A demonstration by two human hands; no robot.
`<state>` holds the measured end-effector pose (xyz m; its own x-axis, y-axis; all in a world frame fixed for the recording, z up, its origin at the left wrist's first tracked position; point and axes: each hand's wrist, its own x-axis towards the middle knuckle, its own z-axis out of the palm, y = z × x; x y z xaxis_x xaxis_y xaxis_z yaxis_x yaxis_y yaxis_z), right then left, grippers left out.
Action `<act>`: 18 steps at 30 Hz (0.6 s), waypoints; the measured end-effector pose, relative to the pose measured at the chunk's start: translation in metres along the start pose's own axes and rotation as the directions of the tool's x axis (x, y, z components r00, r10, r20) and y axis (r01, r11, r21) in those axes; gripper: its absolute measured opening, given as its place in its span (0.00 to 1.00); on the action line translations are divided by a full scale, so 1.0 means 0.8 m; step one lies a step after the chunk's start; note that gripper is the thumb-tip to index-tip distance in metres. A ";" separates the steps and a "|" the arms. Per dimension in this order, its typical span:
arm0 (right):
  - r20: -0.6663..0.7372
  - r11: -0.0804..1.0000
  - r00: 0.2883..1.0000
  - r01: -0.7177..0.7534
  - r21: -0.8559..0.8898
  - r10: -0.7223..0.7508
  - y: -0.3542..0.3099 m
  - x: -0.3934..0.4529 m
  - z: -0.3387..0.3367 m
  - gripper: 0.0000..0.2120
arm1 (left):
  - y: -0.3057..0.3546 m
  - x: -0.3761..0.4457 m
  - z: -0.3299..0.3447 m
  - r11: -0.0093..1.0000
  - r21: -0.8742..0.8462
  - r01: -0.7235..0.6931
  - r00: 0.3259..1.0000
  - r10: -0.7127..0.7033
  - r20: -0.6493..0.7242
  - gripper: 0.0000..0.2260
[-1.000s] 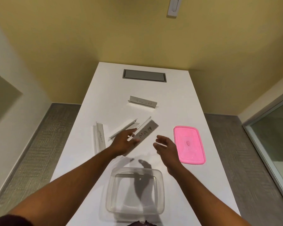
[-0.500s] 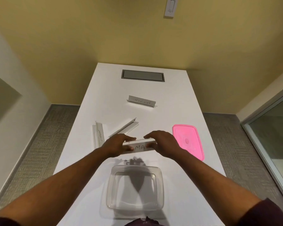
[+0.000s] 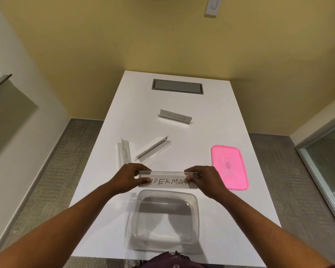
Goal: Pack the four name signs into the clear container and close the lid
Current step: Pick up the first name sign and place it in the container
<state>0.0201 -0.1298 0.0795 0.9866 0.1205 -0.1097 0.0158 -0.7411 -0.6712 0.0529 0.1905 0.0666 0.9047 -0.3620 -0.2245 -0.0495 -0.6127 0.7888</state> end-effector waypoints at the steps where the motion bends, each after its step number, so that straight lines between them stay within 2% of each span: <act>1: 0.004 1.000 1.000 -0.012 0.011 0.012 0.006 -0.007 0.001 0.08 | -0.004 -0.006 0.001 0.999 -0.041 0.008 1.000 -0.008 -0.004 0.12; 4: 0.032 0.997 0.998 -0.057 0.044 0.055 0.025 -0.027 0.006 0.08 | -0.015 -0.024 0.014 0.994 -0.093 0.050 0.999 -0.049 0.013 0.13; 10: 0.110 0.996 0.990 -0.088 0.013 0.086 0.043 -0.058 0.024 0.10 | -0.032 -0.041 0.052 0.997 -0.014 0.071 0.997 -0.071 0.009 0.13; 14: 0.194 0.988 0.979 -0.035 -0.152 0.065 0.043 -0.064 0.037 0.15 | -0.040 -0.048 0.058 0.978 0.170 0.120 0.993 -0.118 -0.024 0.13; 18: 0.276 0.897 0.961 0.149 -0.415 -0.032 0.035 -0.060 0.057 0.19 | -0.046 -0.056 0.061 0.938 0.320 0.134 0.991 -0.122 -0.059 0.14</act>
<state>-0.0340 -0.1264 0.0323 0.9026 0.3219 -0.2858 0.2289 -0.9212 -0.3146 -0.0062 0.1950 0.0200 0.9274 -0.2427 -0.2847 -0.0602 -0.8479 0.5267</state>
